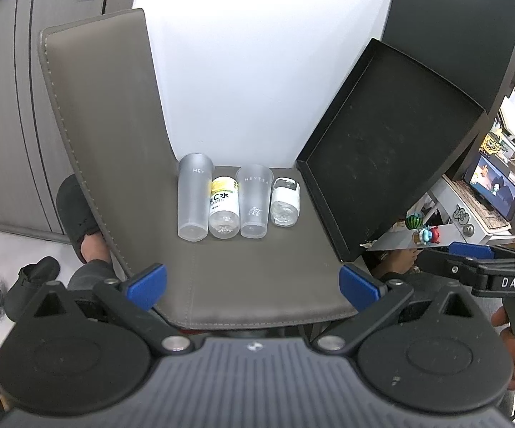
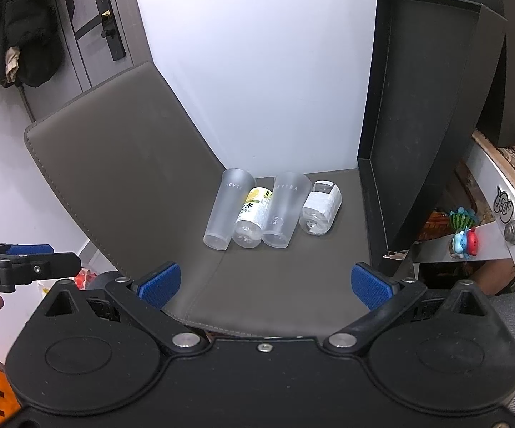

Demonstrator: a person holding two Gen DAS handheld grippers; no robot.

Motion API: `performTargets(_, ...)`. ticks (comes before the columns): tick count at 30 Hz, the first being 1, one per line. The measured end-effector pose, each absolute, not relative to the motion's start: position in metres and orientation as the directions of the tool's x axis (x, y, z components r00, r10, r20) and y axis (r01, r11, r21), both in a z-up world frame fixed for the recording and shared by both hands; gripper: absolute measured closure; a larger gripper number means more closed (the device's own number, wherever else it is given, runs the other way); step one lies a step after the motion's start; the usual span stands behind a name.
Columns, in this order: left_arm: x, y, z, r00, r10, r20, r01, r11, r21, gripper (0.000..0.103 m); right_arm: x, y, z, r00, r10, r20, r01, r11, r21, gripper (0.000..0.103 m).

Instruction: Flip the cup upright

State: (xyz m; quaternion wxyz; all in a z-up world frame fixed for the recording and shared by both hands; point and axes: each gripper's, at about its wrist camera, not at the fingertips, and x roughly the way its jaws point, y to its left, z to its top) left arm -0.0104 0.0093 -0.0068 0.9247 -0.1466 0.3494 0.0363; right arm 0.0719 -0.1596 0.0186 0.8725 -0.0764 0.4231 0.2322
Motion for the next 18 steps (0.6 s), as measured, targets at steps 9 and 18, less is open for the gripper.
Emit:
performTargets(9,-0.001,0.012,-0.008,0.748,-0.039,-0.663,-0.174,0.952,-0.252,0.001,0.078,-0.162,0.013,0.543,0.334,-0.77,-0.446,0.892,0.073,0.0)
performTargets(18,0.023,0.021,-0.022,0.719,-0.047,-0.694,-0.198,0.943,-0.269,0.001,0.09,-0.163,-0.003,0.542,0.326,-0.775,-0.422,0.903,0.085,0.0)
